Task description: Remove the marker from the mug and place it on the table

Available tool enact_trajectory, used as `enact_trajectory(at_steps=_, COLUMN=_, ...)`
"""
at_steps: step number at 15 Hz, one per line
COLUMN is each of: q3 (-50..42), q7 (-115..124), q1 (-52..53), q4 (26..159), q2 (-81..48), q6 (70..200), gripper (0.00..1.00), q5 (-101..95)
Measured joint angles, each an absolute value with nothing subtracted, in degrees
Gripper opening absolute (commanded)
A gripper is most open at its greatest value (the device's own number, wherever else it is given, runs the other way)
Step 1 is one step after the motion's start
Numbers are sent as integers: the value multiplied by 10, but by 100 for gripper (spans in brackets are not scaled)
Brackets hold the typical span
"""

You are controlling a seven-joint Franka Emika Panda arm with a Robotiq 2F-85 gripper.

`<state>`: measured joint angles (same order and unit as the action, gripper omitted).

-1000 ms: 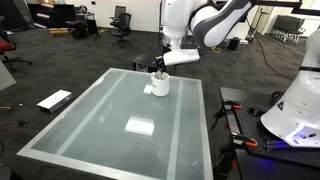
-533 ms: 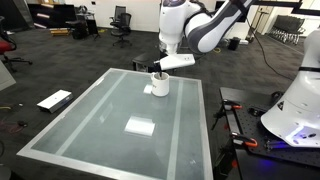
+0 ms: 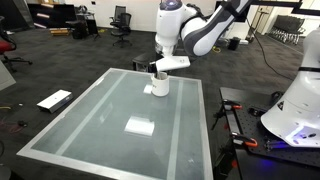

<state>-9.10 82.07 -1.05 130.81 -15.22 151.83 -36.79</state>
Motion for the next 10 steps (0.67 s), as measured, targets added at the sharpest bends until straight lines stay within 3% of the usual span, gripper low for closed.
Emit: enact_trajectory(at_steps=10, q3=-108, q7=821, q1=1, q4=1297, q2=-178, q6=1532, gripper=67, q5=-368)
